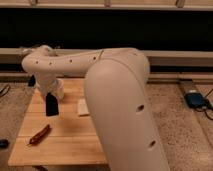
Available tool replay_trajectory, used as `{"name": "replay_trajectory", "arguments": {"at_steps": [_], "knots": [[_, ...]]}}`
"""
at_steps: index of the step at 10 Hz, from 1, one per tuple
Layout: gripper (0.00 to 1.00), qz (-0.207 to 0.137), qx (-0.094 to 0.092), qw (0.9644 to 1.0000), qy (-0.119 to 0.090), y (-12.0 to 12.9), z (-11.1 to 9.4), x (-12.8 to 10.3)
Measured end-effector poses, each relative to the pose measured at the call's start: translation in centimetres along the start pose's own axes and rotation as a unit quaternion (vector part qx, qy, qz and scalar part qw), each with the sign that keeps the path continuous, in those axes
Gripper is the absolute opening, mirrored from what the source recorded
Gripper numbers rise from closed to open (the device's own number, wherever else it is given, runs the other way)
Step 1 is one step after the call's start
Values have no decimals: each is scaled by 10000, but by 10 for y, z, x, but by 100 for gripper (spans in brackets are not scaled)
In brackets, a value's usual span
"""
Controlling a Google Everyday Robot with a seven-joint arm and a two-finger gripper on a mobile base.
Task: Place the eraser in the ceramic cup
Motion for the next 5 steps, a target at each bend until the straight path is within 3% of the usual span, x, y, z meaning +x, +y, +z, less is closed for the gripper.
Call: {"name": "replay_trajectory", "arguments": {"at_steps": [2,4,5], "knots": [[2,-340,-347,9981,-368,10,-34,-20],[2,-689,-745,9921,-732,33,-55,-36],[2,-732,-791,9911,-788,35,-57,-39]]}}
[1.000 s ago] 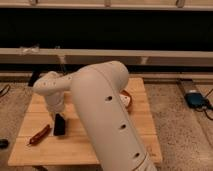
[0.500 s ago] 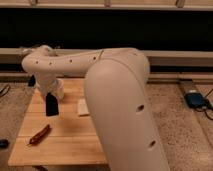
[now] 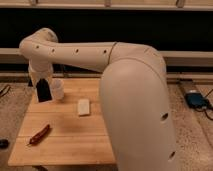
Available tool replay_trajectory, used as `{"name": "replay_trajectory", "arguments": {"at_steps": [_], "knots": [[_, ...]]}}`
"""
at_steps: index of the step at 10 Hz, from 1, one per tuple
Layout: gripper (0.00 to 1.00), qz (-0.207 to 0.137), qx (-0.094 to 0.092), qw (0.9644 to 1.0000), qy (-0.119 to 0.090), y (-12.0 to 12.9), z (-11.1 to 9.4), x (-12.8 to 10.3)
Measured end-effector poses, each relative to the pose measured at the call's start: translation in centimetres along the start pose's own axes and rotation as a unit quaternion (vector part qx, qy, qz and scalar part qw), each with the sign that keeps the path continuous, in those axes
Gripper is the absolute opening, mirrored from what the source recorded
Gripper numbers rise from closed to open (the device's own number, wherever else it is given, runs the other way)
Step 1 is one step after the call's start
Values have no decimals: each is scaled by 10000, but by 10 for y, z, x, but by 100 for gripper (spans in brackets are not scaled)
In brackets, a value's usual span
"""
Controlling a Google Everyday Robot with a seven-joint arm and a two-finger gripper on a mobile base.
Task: Place the eraser in the ceramic cup
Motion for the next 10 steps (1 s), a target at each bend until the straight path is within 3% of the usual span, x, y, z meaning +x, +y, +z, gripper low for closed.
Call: {"name": "replay_trajectory", "arguments": {"at_steps": [7,10], "knots": [[2,-2,-1,10000,1,0,0,0],[2,-117,115,9995,-256,-13,-4,-23]]}}
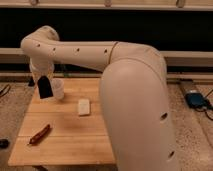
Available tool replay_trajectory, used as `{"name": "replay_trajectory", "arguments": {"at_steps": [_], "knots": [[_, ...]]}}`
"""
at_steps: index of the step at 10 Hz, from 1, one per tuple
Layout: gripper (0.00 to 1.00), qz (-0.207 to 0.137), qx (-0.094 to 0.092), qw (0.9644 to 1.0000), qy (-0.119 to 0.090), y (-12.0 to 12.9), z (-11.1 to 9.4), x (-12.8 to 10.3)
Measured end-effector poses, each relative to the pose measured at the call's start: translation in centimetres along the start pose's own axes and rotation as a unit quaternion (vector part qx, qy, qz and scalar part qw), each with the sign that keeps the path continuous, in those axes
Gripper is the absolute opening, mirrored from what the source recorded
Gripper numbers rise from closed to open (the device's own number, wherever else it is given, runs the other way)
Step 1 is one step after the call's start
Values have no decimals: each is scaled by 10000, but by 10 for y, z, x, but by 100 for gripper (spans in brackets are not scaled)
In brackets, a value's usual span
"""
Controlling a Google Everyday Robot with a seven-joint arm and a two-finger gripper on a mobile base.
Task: Place the eraser in the ceramic cup
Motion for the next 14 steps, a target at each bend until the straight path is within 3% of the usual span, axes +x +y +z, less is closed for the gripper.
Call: {"name": "replay_trajectory", "arguments": {"at_steps": [3,8,14], "knots": [[2,-61,13,9998,-201,-8,12,-25],[2,107,-179,9989,-431,-23,50,-52],[2,75,-95,9985,-532,-50,89,-74]]}}
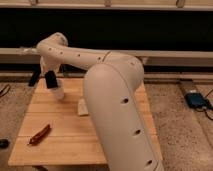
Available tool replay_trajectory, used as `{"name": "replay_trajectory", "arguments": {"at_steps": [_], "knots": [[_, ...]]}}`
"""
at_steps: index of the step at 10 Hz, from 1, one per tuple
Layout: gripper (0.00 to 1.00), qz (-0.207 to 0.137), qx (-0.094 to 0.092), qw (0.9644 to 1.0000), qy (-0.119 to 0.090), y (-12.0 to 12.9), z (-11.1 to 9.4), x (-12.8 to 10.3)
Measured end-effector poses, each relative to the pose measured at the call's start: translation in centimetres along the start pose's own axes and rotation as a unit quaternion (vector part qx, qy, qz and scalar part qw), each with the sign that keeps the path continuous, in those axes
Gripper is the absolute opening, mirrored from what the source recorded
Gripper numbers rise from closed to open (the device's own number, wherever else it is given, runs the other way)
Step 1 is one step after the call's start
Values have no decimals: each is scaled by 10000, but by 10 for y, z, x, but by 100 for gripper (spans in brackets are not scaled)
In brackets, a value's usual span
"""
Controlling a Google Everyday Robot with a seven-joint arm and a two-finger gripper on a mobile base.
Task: Place the eraser in the ceramic cup
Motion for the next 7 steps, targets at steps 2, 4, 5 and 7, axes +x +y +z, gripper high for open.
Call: {"name": "replay_trajectory", "arguments": {"at_steps": [2,4,5,7], "knots": [[2,-9,36,10000,-53,-8,8,-9],[2,0,61,9999,-132,-14,14,-20],[3,18,74,9998,-169,-16,17,-25],[15,50,90,9997,-217,-19,21,-32]]}}
